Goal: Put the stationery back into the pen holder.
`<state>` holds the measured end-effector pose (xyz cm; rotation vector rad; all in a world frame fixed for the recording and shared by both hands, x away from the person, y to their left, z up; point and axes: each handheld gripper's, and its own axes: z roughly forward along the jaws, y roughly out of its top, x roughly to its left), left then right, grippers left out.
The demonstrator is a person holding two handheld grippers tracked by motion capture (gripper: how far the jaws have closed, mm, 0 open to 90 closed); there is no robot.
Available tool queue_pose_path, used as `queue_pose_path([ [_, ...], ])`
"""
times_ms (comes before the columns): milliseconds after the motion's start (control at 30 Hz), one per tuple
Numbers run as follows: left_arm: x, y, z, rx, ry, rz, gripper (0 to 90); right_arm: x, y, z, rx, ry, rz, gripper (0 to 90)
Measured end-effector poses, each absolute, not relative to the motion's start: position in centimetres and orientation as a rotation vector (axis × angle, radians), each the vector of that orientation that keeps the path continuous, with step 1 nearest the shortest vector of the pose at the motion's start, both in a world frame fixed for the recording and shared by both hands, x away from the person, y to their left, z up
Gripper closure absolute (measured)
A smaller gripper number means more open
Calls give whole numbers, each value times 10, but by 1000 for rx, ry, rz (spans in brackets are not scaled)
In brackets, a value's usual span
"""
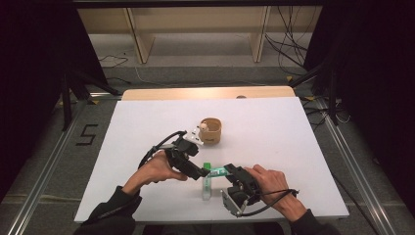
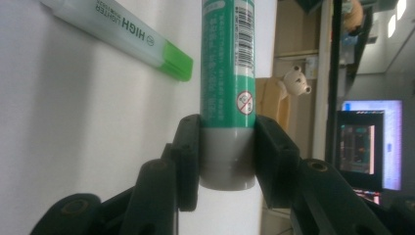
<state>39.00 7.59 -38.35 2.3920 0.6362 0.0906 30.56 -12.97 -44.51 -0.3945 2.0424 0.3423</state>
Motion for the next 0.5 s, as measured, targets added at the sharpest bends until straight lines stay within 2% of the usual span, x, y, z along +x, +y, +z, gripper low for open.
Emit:
queue_pose_path([
  [500,389,47,-395,2510,508,-4,250,300,-122,-452,-502,1954,313,658],
])
